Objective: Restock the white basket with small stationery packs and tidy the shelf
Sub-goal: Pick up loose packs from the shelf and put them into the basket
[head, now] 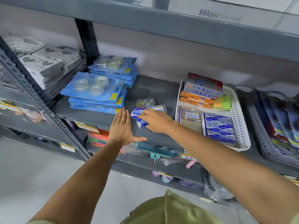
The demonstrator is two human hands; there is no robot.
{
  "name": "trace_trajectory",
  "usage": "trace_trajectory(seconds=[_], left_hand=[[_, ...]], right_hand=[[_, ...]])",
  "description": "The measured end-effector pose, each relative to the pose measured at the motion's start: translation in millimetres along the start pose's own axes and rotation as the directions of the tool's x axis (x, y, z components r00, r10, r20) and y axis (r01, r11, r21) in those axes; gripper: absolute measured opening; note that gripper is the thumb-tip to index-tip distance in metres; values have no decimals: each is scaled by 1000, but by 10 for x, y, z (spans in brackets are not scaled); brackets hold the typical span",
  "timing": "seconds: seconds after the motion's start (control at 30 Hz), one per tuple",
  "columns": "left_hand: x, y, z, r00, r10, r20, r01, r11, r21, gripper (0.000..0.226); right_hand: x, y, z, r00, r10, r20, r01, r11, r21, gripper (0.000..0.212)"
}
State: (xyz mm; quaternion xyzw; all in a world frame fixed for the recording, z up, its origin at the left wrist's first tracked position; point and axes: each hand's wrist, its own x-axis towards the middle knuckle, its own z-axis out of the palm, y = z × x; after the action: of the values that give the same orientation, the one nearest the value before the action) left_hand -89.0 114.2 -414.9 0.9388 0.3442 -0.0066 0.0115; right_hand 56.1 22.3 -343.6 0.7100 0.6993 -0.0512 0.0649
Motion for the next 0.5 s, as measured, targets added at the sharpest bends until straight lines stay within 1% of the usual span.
trace_trajectory(seconds=[0.13, 0.3, 0.5], left_hand=[[8, -7, 16, 1000, 7, -5, -7, 1000, 5, 153], [12, -8, 19, 1000, 11, -3, -11, 1000, 14, 153], [30, -15, 40, 1000, 23, -10, -23, 1000, -3, 153]], right_hand=[[64, 3, 8, 1000, 7, 6, -7, 1000, -1, 38], [144, -2, -80, 998, 16, 67, -18, 999, 27, 34], [172, -14, -97, 995, 42, 94, -48, 997, 64, 33]])
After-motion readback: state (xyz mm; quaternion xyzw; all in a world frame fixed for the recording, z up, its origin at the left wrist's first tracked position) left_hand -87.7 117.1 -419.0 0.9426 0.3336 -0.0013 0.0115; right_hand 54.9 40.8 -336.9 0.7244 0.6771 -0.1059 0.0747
